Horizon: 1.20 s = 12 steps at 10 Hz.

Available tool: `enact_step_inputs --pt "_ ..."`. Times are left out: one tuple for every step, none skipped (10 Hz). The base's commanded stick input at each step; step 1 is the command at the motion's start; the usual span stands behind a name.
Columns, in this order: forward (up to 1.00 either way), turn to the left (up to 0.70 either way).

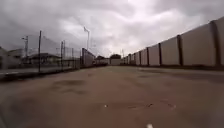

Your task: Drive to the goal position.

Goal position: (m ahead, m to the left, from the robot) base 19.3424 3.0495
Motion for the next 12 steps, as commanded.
enact_step_inputs --pt "1.00 0.00" --pt "1.00 0.00" --pt "1.00 0.00" --pt "1.00 0.00" --pt "1.00 0.00" --pt "1.00 0.00" --pt "1.00 0.02" --pt "1.00 0.08" --pt "1.00 0.22" --pt "1.00 0.39" --pt "1.00 0.00" --pt "1.00 0.00"
